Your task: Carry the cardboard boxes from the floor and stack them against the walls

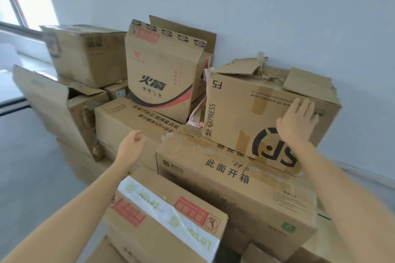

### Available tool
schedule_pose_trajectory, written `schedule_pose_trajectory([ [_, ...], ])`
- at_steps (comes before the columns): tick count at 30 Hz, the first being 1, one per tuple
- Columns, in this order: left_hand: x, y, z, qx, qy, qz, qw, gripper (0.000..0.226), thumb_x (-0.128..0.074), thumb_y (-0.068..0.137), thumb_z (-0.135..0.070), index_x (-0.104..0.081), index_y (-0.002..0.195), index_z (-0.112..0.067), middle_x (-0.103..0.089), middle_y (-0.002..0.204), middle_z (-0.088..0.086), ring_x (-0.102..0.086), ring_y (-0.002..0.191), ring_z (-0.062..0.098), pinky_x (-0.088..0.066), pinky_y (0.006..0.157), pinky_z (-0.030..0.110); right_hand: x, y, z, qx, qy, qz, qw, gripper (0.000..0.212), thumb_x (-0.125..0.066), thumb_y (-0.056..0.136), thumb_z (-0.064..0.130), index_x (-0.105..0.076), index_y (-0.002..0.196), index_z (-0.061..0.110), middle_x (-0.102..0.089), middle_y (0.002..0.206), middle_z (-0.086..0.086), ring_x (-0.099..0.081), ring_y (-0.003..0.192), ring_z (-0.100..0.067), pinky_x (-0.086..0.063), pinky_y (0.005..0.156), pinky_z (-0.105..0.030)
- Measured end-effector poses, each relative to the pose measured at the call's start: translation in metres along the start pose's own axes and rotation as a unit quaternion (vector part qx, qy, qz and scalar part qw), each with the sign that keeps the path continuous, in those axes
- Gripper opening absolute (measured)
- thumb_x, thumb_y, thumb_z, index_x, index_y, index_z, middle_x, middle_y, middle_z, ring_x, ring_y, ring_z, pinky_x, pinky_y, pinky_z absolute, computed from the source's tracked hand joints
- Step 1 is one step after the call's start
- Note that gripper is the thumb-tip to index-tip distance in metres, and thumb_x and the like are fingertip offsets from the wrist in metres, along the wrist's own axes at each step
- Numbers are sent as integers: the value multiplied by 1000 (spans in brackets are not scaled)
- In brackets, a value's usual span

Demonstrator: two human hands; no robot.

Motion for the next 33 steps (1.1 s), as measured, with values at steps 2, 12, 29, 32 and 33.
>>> schedule_pose_trajectory([
  [2,31,-18,23,17,-38,-32,999,37,-50,95,-14,-50,131,-7,-57,124,13,-53,111,27,-40,93,37,-9,-42,36,37,90,31,995,63,-48,94,27,-19,146,7,-18,152,-21,-15,142,-34,-20,113,-49],
  [12,196,-180,178,133,-230,-218,939,17,-43,96,-3,-55,107,-7,-60,79,4,-56,69,15,-42,60,16,-46,-301,204,144,402,355,831,37,-57,91,19,-50,128,14,-55,124,-3,-51,113,-16,-38,87,-23],
  [29,355,-511,418,414,-279,-441,746,17,-43,97,-8,-57,105,-2,-61,95,16,-56,74,26,-40,66,29,-126,-687,360,356,232,619,660,19,-58,88,9,-59,106,6,-54,75,8,-54,82,-18,-40,69,-20],
  [32,363,-559,431,432,-295,-494,695,16,-45,96,-9,-58,100,-1,-62,93,16,-56,72,24,-39,65,27,-124,-741,385,393,186,652,621,8,-58,88,16,-59,94,11,-54,75,1,-54,79,-19,-39,69,-23],
  [33,364,-574,434,439,-304,-511,674,16,-46,96,-9,-59,97,-1,-62,92,16,-56,72,25,-39,65,27,-121,-756,394,404,174,655,614,10,-57,87,19,-56,85,10,-52,73,-3,-51,75,-19,-36,66,-25],
])
Point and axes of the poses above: each hand's wrist, its own y-axis towards the middle knuckle, its own x-axis out of the back of the hand, z = x × y, the point moved 5 cm from there along y, towards the middle knuckle
